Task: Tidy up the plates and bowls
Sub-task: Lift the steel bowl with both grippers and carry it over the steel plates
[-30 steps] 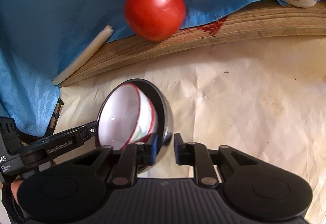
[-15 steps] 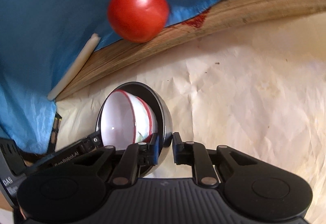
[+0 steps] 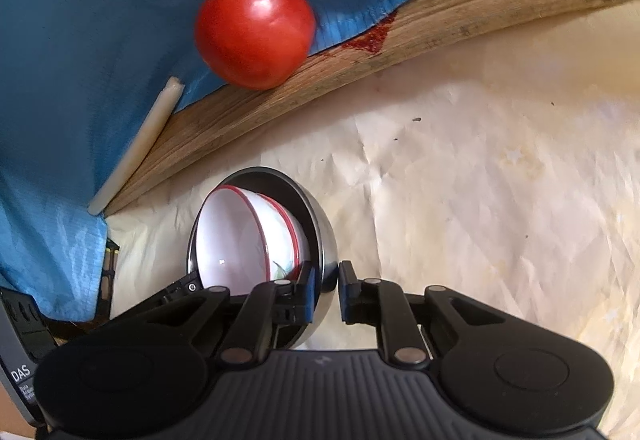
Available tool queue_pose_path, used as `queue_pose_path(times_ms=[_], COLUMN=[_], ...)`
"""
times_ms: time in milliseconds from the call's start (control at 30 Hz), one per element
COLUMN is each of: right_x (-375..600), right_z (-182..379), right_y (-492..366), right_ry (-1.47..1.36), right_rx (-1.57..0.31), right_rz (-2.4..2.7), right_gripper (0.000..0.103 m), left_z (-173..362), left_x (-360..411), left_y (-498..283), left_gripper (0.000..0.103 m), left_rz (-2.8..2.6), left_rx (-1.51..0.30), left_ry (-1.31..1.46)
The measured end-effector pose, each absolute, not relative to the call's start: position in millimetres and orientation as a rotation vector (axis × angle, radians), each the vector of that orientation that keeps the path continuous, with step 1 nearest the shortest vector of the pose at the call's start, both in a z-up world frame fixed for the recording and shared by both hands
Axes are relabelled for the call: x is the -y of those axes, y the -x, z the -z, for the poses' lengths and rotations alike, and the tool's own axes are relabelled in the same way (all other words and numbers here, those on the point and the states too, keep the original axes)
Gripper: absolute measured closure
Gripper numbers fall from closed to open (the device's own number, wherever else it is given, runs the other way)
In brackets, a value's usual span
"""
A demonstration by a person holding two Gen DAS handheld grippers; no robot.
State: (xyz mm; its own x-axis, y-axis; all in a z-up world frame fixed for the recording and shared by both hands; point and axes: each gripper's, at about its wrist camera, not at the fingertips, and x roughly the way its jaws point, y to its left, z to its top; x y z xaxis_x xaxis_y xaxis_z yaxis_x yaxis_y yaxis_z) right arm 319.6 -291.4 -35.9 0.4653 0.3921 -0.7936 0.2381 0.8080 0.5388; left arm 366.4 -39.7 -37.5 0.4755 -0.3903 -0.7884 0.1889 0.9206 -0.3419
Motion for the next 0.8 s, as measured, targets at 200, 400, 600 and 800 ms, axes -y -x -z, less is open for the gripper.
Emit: queue_pose_path(times_ms=[200, 400, 600, 800], right_x=[298, 301, 304, 304], right_z=[37, 38, 36, 33], right_y=[-320, -320, -317, -315], right_ry=[-0.688, -0.709, -0.717, -0.71], right_rx=[-1.107, -1.11, -1.107, -1.093], right_rz=[-0.104, -0.108, -0.111, -0.111], right_gripper=[0.09, 0.09, 0.09, 0.09], left_z=[37, 35, 35, 32], left_x=[40, 40, 41, 42], left_y=[-365, -365, -364, -360], left_gripper=[0.096, 0.096, 0.096, 0.096], left_rz=[0.335, 0.316, 0.31, 0.314], left_rx=[-1.03, -1.036, -1.037, -1.025], left_ry=[0.238, 0.241, 0.245, 0.241])
